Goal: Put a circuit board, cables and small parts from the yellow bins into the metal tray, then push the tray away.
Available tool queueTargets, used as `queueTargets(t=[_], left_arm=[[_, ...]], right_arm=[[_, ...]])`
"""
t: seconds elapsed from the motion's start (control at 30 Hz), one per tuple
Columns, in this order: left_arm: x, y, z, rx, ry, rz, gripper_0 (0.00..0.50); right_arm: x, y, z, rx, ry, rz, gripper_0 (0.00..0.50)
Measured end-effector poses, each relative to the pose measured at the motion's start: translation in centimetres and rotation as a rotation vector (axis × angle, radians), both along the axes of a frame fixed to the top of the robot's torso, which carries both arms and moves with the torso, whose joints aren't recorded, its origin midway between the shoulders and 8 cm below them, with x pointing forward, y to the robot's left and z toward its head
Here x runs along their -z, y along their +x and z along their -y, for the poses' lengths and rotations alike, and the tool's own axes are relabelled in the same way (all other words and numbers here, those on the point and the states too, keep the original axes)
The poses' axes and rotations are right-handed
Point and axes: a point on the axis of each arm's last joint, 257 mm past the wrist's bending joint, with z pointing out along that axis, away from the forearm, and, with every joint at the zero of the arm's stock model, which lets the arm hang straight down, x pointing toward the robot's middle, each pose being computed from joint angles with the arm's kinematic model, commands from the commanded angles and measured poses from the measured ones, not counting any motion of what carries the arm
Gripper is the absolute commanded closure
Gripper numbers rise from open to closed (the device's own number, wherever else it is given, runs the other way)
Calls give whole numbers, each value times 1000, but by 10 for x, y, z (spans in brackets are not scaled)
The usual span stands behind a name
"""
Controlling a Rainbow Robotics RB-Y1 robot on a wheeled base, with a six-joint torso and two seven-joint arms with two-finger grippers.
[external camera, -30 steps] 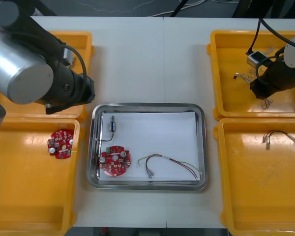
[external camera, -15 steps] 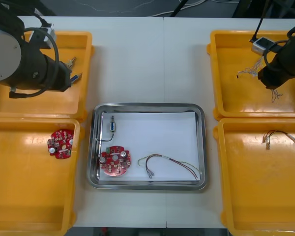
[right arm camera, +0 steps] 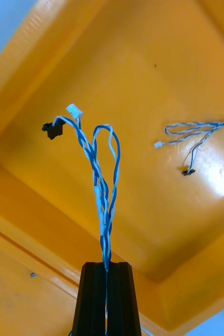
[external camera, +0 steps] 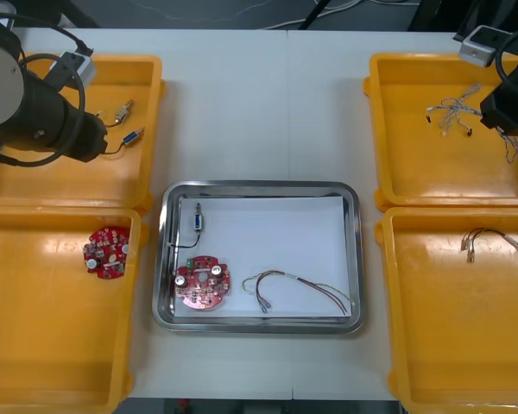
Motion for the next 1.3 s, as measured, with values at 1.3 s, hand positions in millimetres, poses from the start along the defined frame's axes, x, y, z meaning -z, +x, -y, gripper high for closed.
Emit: queueTargets(t=[1.3], left_arm=[[27, 48, 3, 132, 22, 59, 0]], right_arm=[[54, -68, -177, -592, -111, 101, 500]])
